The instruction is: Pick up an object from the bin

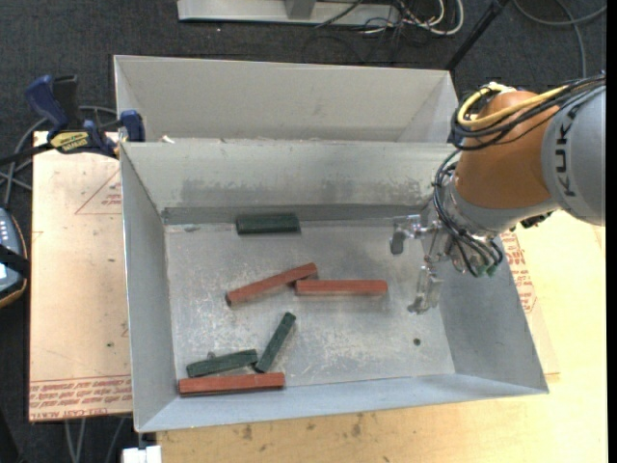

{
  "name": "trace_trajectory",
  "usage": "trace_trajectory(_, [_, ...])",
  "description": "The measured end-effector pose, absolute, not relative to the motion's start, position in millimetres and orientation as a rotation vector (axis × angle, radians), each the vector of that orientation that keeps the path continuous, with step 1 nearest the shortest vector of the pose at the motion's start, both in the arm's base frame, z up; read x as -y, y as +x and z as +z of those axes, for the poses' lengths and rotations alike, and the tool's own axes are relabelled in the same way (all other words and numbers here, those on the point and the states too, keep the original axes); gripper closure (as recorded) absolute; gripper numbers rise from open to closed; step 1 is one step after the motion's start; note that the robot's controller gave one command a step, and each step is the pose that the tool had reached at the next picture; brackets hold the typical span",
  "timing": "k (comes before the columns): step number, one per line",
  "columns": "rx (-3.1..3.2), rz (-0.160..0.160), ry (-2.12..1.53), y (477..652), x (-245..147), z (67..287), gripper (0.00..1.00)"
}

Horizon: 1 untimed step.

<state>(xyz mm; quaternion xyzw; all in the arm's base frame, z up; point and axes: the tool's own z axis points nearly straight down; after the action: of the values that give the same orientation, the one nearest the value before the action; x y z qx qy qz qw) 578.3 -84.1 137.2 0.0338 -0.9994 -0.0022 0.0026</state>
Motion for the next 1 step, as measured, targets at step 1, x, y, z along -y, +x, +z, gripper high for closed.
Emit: trace_trajectory(1, [3.132, -0.006, 0.175, 588.3, 47.1, 65.4, 0.0])
